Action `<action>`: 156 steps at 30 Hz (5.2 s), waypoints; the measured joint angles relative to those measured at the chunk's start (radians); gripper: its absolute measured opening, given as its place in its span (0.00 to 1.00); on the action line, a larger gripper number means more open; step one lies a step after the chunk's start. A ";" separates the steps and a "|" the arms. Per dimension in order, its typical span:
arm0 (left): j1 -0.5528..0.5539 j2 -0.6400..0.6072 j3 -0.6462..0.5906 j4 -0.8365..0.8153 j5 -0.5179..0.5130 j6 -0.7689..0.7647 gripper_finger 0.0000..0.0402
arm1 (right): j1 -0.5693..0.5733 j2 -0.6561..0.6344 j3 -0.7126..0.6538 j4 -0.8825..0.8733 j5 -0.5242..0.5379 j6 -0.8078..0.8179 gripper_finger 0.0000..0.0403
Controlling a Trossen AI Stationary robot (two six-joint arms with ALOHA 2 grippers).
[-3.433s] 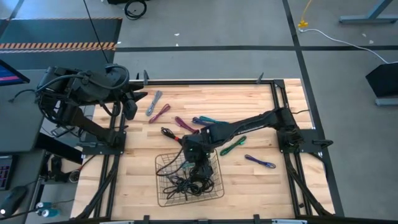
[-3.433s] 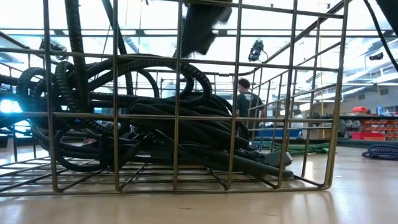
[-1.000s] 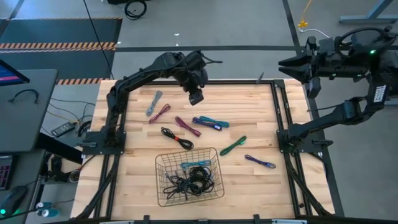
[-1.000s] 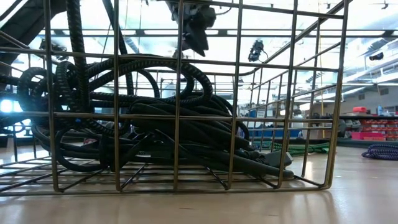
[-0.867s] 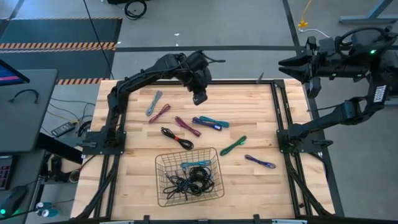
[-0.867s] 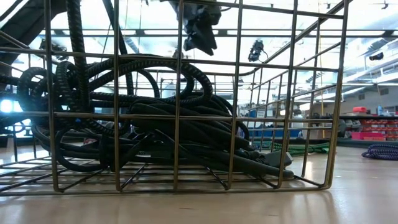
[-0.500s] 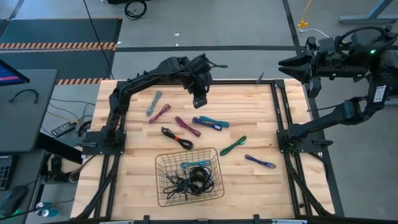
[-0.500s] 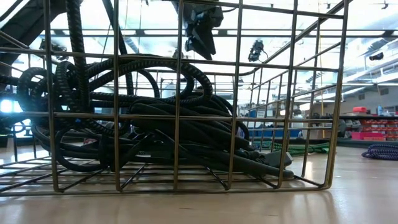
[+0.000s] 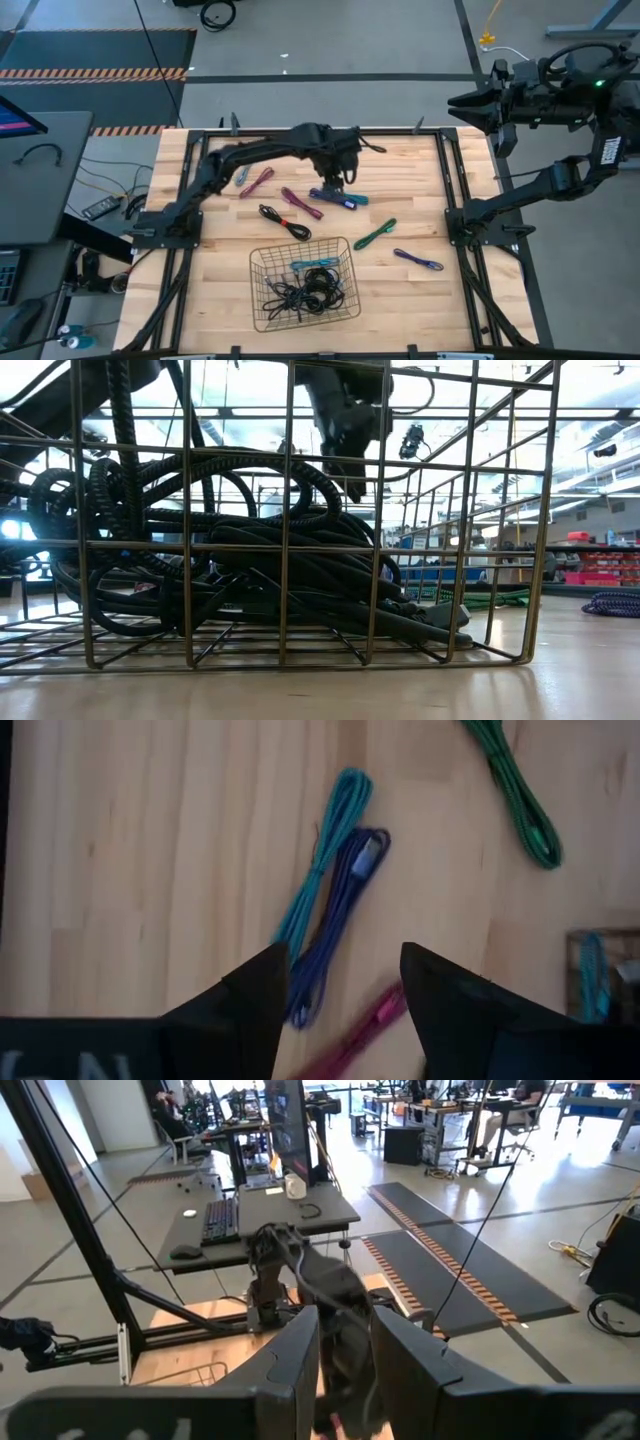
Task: Pick and place USB-C Cables
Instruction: Put the purple charger cable into the wire basket
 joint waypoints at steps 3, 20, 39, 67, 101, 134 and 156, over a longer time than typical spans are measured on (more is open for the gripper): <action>-0.012 0.029 0.000 0.025 -0.003 -0.015 0.50 | 0.000 0.000 0.000 -0.001 -0.001 0.013 0.25; -0.027 0.177 0.000 0.062 -0.019 -0.059 0.50 | 0.000 0.000 0.000 0.000 0.000 0.025 0.25; -0.059 0.250 0.000 0.036 -0.045 0.014 0.50 | 0.000 0.000 0.000 0.002 -0.026 0.042 0.25; -0.055 0.273 0.000 0.049 -0.042 0.026 0.50 | 0.000 -0.002 0.000 0.003 -0.043 0.043 0.25; -0.057 0.165 -0.003 -0.107 0.038 -0.077 0.05 | 0.000 -0.003 0.000 0.048 -0.074 0.043 0.25; -0.536 -0.283 -0.001 -0.291 -0.036 -0.841 0.05 | 0.000 0.018 0.000 0.017 -0.069 0.066 0.25; -0.568 -0.031 -0.002 -0.178 0.034 -0.682 0.05 | 0.000 0.081 0.000 -0.014 -0.082 0.066 0.25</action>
